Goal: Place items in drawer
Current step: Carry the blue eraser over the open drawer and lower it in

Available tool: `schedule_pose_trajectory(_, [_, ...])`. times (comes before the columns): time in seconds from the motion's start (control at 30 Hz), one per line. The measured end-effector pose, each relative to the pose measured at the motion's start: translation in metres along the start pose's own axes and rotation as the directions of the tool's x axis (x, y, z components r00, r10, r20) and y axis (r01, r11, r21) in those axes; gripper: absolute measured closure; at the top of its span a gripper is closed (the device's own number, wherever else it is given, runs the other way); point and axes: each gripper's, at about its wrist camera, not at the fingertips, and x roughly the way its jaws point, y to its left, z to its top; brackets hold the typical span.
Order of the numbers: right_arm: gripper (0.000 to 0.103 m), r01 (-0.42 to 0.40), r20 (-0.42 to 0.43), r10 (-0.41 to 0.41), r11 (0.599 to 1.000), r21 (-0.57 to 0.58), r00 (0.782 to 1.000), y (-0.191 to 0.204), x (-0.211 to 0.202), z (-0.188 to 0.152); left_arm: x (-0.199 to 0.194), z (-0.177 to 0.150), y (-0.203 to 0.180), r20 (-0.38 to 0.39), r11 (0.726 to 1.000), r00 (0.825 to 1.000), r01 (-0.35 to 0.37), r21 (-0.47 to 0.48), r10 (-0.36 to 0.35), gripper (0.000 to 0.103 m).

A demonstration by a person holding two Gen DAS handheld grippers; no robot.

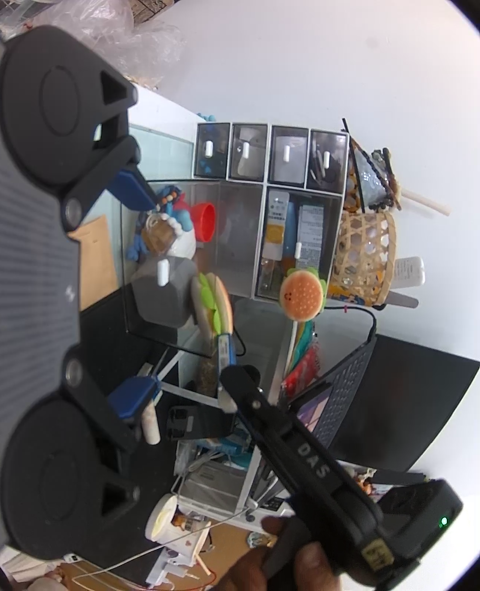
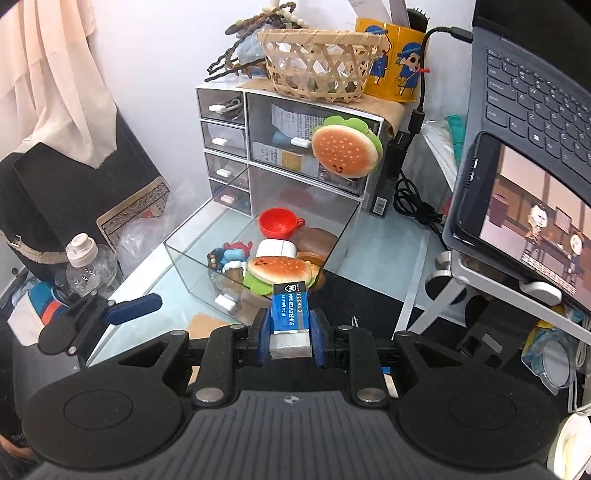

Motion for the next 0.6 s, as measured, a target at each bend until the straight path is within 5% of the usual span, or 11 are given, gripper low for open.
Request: schedule_pose_trajectory(0.6, [0.078, -0.013, 0.004, 0.013, 1.000, 0.019, 1.000, 0.003, 0.038, 0.035, -0.002, 0.001, 0.006, 0.005, 1.000, 1.000, 0.016, -0.027, -0.015, 0.005])
